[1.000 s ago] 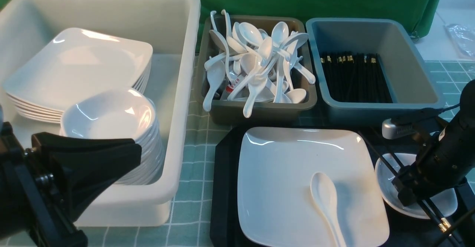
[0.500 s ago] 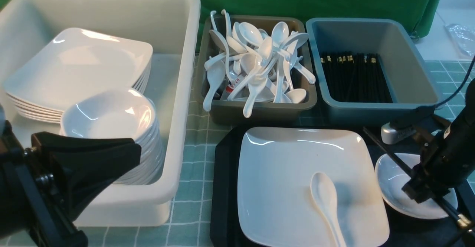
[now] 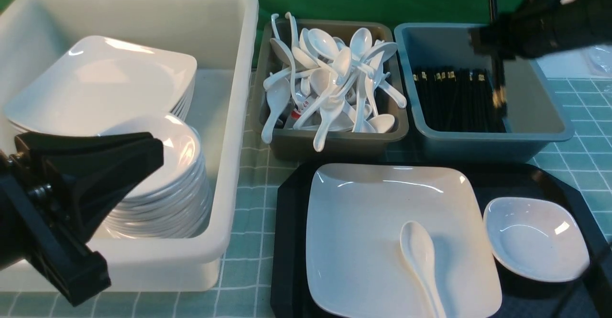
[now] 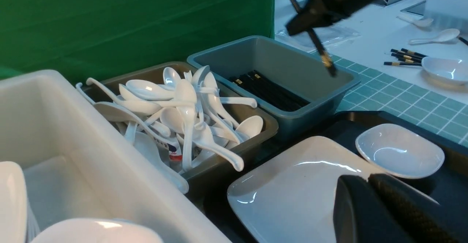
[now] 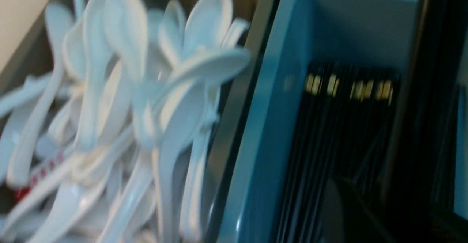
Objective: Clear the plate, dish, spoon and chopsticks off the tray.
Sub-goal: Use the right arm to put the chopsticks into the small storage box on the right, then use the right arm to grab a small plate from the dinner plate
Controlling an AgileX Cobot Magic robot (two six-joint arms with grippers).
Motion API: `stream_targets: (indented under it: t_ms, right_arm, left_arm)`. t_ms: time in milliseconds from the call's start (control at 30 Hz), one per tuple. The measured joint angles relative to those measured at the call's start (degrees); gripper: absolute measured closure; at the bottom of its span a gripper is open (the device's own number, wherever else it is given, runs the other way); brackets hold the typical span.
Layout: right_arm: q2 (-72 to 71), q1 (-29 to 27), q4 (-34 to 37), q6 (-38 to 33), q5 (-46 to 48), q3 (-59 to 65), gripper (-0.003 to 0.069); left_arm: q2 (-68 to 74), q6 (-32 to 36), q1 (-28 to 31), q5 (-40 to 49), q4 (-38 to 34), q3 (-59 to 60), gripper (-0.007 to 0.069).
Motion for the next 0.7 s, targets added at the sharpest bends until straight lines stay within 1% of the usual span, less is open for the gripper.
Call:
stream_targets:
  t_ms: [67,100,133,167,233,333,367,400,433,467,567,633,700]
  right_arm:
    - [3.9,-0.1,0.0,1.5,-0.5,-3.5,0.0536]
    - [7.3,-0.1,0.0,2.4,-0.5,-6.9,0.0524]
    - [9.8,-0.1,0.1,3.1,-0.4,-9.6,0.0498]
    - [10.2,-0.1,0.1,3.3,-0.4,-9.9,0.0491]
    - [13.6,-0.1,-0.8,4.9,1.8,-12.6,0.0340]
    - [14.3,-0.1,-3.6,6.9,4.5,-13.1,0.0200]
    - [14.0,-0.1,-4.8,7.6,5.7,-13.2,0.0169]
    - [13.9,-0.1,-5.1,7.7,6.0,-13.2,0.0165]
    - [12.9,-0.1,-7.0,7.9,8.5,-13.2,0.0148]
    - [11.8,-0.1,-8.4,7.9,10.9,-13.2,0.0153]
    - [8.7,-0.1,-11.8,7.9,16.8,-13.2,0.0197]
    - [4.6,0.0,-16.1,7.9,24.4,-13.2,0.0268]
    - [0.4,0.5,-20.7,7.9,31.9,-11.7,0.0312]
  left_arm:
    - [0.0,0.0,0.0,0.1,0.6,0.0,0.0607]
    - [0.0,0.1,0.0,0.2,1.0,0.0,0.0607]
    - [0.0,0.1,0.0,0.5,1.3,0.0,0.0607]
    - [0.0,0.1,0.0,0.5,1.3,0.0,0.0607]
    - [0.0,0.1,0.0,0.7,2.3,0.0,0.0607]
    - [0.0,0.3,0.0,0.7,2.7,0.0,0.0607]
    - [0.0,0.3,0.0,0.7,2.8,0.0,0.0607]
    - [0.0,0.3,0.0,0.7,2.9,0.0,0.0607]
    - [0.0,0.3,0.0,0.7,2.9,0.0,0.0607]
    - [0.0,0.3,0.0,0.7,2.9,0.0,0.0607]
    - [0.0,0.3,0.0,0.6,2.9,0.0,0.0607]
    - [0.0,0.3,0.0,0.6,2.7,0.0,0.0607]
    - [0.0,0.3,0.0,0.9,2.6,0.0,0.0607]
